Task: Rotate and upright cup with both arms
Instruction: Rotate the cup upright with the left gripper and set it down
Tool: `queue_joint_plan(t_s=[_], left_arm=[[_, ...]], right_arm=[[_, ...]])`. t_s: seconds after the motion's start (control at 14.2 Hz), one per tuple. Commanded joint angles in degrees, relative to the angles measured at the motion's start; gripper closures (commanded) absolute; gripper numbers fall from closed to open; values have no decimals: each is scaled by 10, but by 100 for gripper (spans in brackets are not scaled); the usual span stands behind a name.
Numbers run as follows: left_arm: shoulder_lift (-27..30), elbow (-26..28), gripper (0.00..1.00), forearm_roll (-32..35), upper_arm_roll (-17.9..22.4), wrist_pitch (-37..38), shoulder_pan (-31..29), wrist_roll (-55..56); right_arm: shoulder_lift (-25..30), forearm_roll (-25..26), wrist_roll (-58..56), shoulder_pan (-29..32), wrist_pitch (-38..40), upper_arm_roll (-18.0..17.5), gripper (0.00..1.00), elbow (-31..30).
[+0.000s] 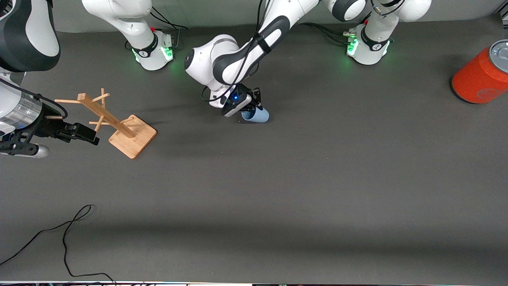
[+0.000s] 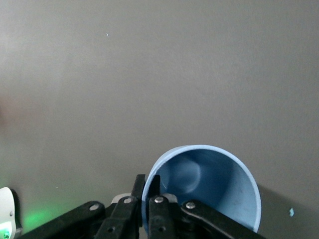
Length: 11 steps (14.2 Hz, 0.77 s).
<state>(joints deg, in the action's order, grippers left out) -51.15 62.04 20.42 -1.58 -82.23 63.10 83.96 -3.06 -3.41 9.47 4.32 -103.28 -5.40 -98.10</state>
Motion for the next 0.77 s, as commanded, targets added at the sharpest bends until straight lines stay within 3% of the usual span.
queue_joint_plan(t_s=[0.0,0.21,0.35,0.63,0.7], left_arm=[[31,-1,100,-13,-1,15,-16,2],[121,13,100,-58,1,13,-67,-16],[203,80,100,-91,-1,-20,-110,-58],[356,335,100,-107,-1,-194,-148,-117],[380,398,100,-115,0,-252,-158,-122]], right_arm=[[-12,-6,11,3,2,2,0,26],[-12,-8,68,1,1,2,0,23],[-11,-6,94,-5,2,1,0,19],[-19,6,94,-5,-12,0,0,21],[-21,36,94,-5,-15,-4,0,22]])
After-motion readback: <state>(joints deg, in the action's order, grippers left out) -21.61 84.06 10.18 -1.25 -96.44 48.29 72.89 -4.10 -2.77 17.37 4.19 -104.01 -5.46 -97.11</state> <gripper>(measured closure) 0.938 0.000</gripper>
